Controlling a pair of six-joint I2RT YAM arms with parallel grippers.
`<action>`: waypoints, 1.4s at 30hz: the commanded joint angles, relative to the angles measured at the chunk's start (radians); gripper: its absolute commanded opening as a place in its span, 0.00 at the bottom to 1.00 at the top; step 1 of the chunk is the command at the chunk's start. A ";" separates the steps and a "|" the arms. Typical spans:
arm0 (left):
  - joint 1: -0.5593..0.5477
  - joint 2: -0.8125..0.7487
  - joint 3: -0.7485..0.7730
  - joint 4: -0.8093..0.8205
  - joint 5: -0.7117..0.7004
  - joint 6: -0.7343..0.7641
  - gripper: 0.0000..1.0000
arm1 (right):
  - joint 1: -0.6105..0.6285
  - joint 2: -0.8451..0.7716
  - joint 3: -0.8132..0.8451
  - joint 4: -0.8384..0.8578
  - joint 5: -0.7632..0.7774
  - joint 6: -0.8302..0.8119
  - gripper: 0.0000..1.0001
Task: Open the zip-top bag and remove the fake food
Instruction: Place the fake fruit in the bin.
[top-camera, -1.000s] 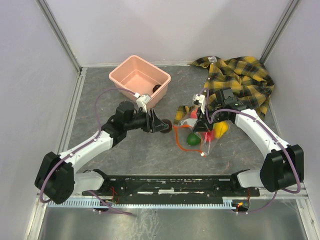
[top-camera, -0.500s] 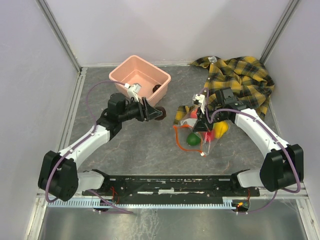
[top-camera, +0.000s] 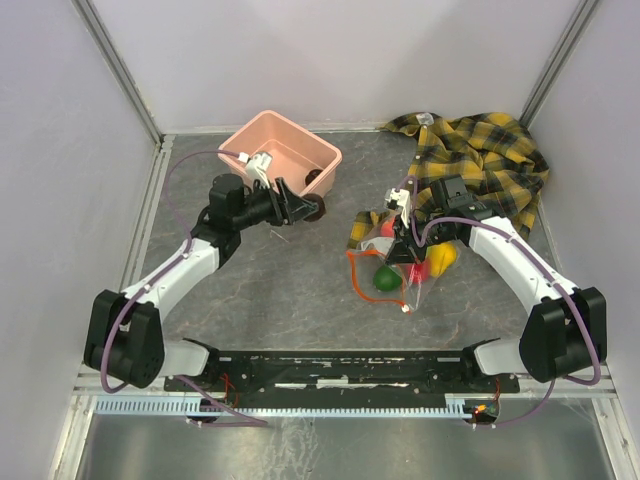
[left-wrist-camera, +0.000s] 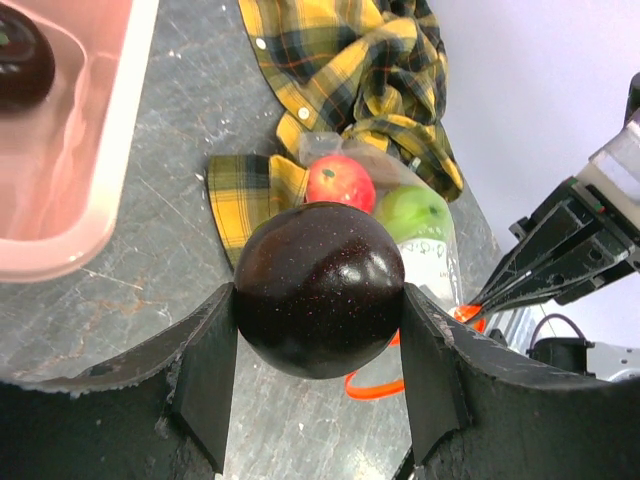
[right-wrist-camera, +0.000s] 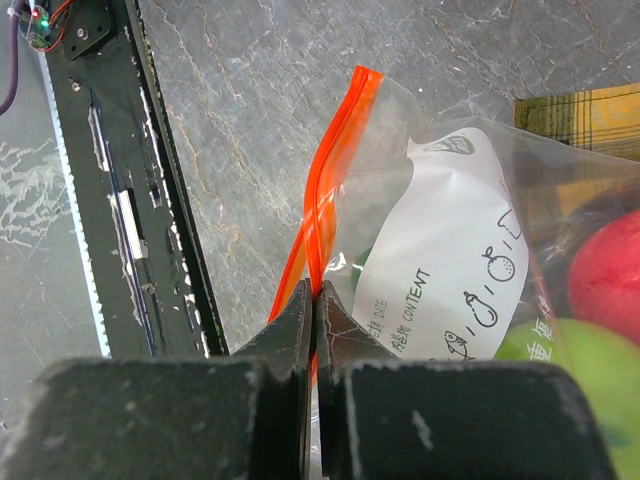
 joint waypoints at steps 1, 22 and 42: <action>0.020 0.012 0.069 0.062 0.023 -0.015 0.39 | -0.002 -0.001 0.040 0.005 -0.014 -0.014 0.02; 0.084 0.107 0.172 0.067 0.001 -0.012 0.39 | -0.003 0.005 0.041 0.003 -0.014 -0.017 0.02; 0.091 0.195 0.285 -0.022 -0.095 0.061 0.40 | -0.002 0.005 0.041 0.003 -0.012 -0.018 0.02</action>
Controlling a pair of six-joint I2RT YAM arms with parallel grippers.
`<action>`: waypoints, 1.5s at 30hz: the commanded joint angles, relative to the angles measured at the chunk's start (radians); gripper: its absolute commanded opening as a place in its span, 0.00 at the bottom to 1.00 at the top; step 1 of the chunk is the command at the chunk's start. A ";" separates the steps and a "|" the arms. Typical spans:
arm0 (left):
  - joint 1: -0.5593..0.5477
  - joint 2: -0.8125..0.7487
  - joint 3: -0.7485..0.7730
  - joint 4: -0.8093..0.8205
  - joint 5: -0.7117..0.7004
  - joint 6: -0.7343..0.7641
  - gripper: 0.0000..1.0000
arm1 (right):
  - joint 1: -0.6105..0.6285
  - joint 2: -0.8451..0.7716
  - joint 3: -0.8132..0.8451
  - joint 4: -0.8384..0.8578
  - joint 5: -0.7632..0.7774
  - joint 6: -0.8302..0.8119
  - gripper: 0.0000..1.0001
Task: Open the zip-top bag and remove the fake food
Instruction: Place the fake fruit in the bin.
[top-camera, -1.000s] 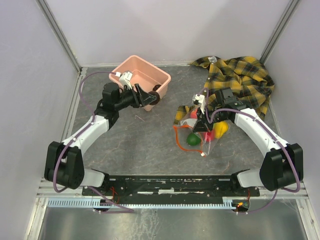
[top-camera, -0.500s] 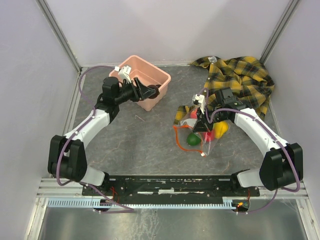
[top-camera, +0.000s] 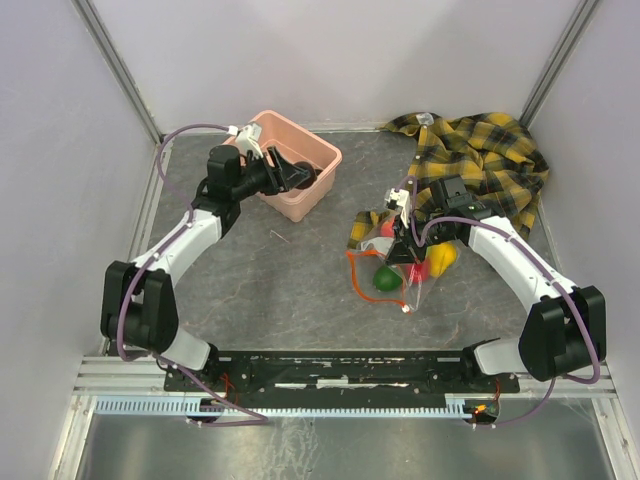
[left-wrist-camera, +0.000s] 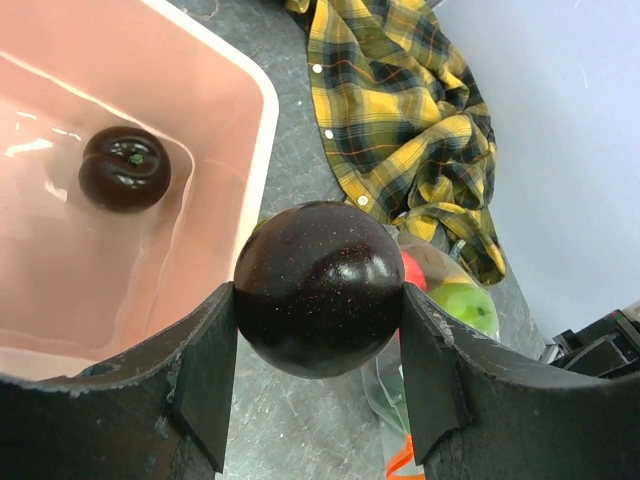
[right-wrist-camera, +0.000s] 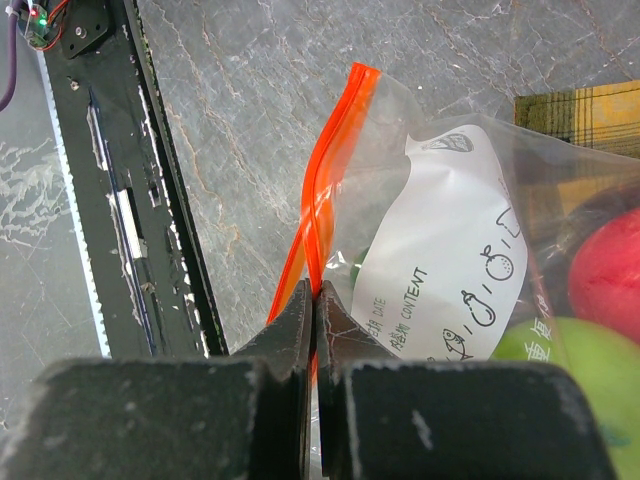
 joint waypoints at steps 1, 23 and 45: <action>0.007 0.017 0.054 0.004 -0.032 0.054 0.40 | -0.002 0.000 0.041 0.003 -0.014 -0.017 0.02; 0.014 0.129 0.179 -0.101 -0.192 0.141 0.53 | -0.002 0.001 0.041 0.002 -0.014 -0.020 0.02; 0.015 0.174 0.226 -0.110 -0.325 0.178 0.84 | -0.002 0.009 0.049 -0.010 -0.018 -0.028 0.02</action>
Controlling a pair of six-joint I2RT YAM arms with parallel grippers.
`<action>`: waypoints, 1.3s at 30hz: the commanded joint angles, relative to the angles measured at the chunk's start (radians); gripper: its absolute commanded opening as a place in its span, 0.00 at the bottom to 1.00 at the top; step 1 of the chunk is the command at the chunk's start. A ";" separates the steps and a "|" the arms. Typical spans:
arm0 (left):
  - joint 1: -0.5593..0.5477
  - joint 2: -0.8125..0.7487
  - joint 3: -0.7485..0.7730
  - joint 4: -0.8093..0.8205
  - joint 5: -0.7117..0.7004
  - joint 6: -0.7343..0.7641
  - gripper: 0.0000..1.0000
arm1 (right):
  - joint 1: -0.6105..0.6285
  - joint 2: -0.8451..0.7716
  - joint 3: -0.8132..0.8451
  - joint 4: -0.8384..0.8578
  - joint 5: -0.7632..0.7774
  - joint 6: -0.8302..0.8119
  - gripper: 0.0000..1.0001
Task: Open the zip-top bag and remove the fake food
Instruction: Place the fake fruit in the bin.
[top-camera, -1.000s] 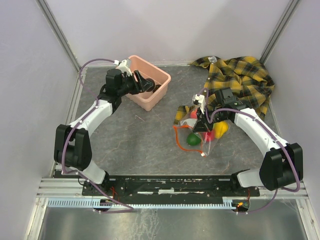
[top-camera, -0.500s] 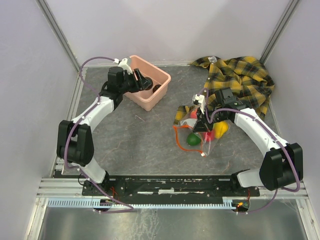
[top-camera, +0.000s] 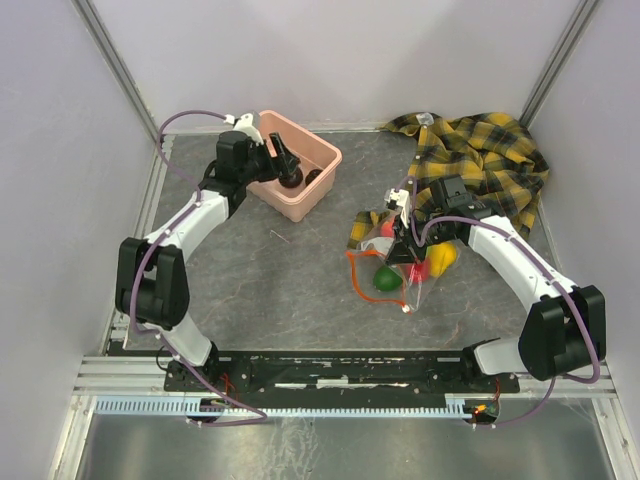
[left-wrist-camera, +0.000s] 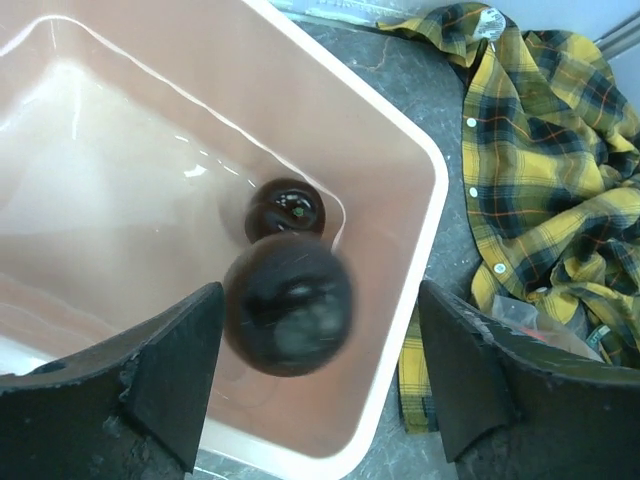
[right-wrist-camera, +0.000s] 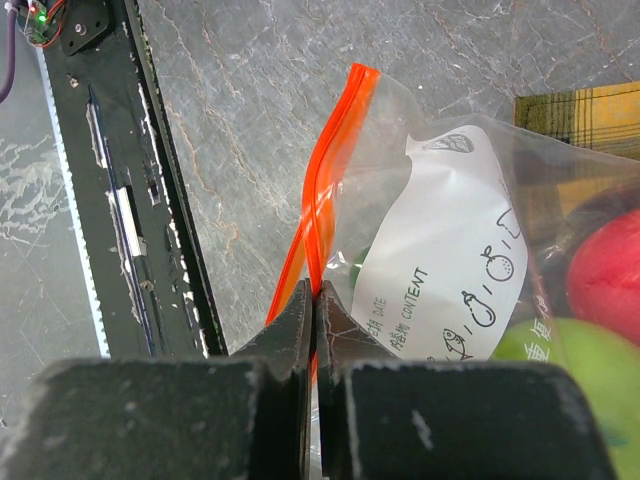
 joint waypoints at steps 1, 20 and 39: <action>0.005 0.014 0.056 0.022 -0.051 0.070 0.97 | -0.002 0.007 0.044 -0.002 -0.016 -0.016 0.02; 0.021 -0.363 -0.256 0.280 0.091 -0.123 0.99 | -0.002 -0.026 0.037 0.004 -0.022 -0.012 0.02; -0.739 -0.686 -0.904 0.792 -0.189 0.129 0.84 | -0.002 -0.129 0.024 0.015 -0.048 0.005 0.02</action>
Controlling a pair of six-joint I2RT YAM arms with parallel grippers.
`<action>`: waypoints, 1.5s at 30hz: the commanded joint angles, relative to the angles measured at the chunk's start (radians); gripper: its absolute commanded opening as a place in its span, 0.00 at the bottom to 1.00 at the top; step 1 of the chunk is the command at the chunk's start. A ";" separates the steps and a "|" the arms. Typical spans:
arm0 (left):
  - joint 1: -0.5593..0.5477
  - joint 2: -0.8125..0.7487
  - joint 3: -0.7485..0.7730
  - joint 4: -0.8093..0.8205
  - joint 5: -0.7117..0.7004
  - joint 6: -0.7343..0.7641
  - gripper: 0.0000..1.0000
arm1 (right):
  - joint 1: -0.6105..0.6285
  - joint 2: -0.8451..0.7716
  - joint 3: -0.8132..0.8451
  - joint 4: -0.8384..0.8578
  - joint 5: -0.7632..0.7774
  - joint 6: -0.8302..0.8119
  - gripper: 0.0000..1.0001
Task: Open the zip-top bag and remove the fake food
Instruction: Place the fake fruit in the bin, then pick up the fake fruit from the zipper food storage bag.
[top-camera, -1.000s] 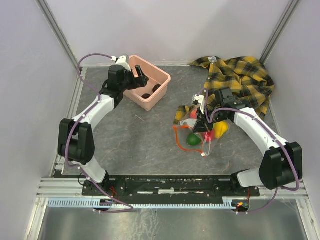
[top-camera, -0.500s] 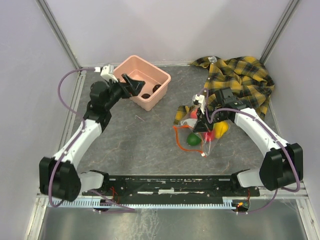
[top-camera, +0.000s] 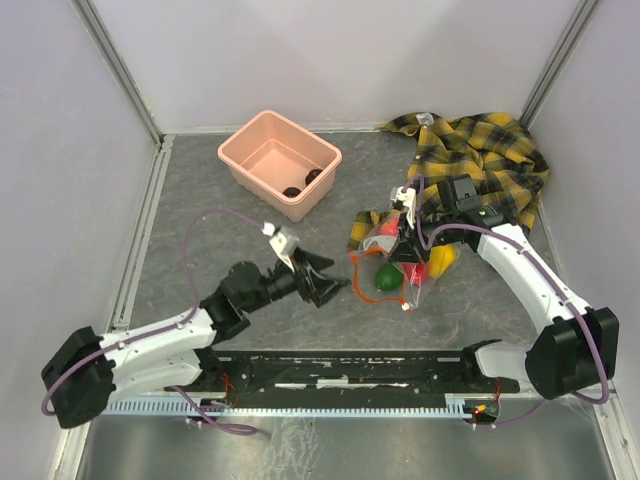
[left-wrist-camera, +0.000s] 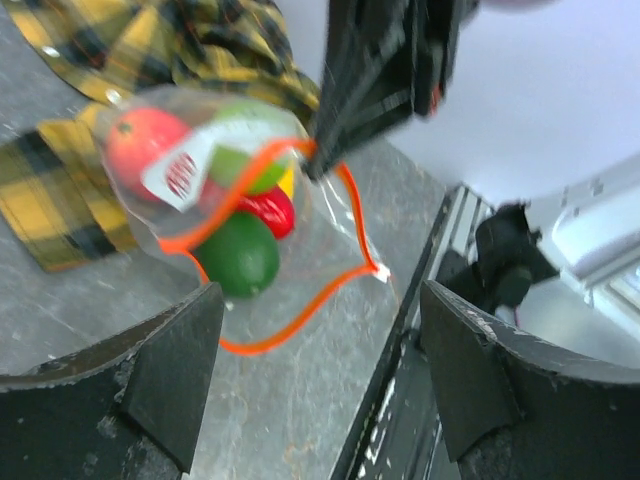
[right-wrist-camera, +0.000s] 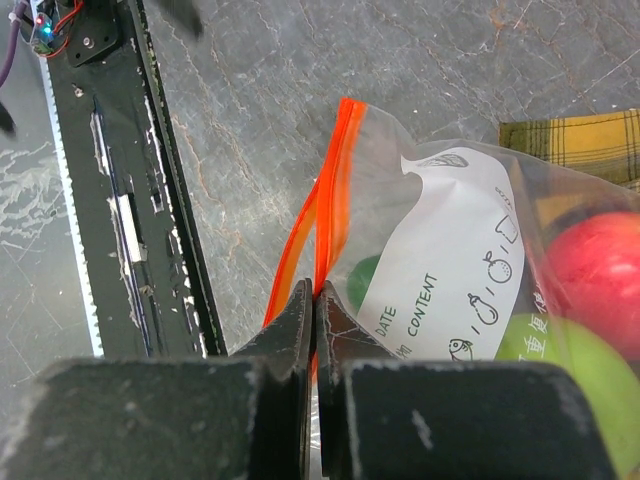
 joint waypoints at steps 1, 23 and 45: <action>-0.154 0.059 -0.074 0.271 -0.185 0.205 0.81 | -0.003 -0.039 0.023 0.021 -0.041 0.004 0.02; -0.280 0.549 0.176 0.226 -0.470 0.038 0.80 | 0.015 0.007 0.031 -0.004 -0.007 -0.030 0.02; -0.281 0.821 0.421 0.040 -0.487 0.004 0.93 | 0.014 0.010 0.029 -0.004 -0.002 -0.028 0.02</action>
